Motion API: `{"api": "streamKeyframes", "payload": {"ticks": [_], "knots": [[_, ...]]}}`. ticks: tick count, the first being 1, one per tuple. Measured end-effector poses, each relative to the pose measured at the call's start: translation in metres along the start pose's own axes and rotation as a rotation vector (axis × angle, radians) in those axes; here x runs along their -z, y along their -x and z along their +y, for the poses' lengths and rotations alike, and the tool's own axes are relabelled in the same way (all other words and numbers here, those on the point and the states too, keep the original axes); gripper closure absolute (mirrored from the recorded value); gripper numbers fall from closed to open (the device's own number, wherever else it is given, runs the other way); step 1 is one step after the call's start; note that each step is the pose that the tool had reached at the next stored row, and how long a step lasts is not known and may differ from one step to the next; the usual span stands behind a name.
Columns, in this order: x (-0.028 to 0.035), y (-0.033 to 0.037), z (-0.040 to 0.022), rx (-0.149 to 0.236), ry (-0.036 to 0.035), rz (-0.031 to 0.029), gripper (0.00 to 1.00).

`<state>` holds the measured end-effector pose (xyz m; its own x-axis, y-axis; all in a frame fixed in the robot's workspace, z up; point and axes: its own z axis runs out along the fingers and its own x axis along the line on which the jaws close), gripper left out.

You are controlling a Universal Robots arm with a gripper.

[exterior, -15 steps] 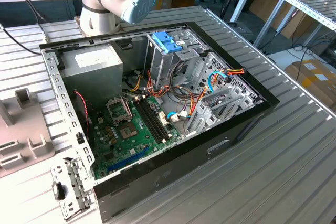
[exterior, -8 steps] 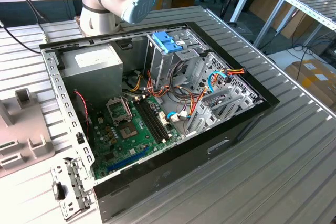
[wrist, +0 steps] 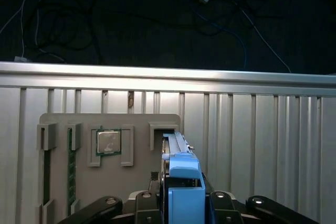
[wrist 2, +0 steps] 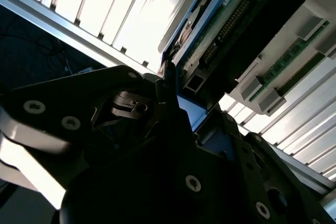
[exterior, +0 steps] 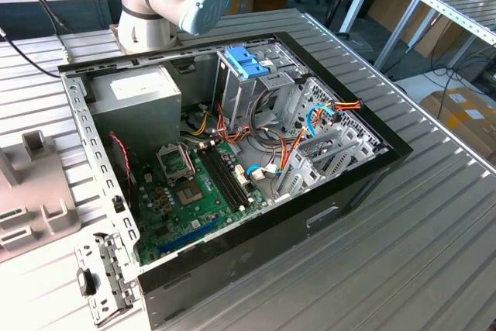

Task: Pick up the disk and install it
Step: 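Pick up the disk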

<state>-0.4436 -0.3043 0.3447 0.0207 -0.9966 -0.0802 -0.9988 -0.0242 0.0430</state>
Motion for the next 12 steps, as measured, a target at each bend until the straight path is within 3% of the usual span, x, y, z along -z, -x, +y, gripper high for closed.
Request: {"api": "streamKeyframes", "payload": {"ticks": [4, 6, 12], "knots": [[0.0048, 0.0004, 0.0002, 0.000, 0.0002, -0.0027, 0.63], [0.0118, 0.0009, 0.0005, 0.000, 0.0001, -0.0039, 0.63], [0.0184, 0.0015, 0.0008, 0.000, 0.0000, -0.0050, 0.63]]}}
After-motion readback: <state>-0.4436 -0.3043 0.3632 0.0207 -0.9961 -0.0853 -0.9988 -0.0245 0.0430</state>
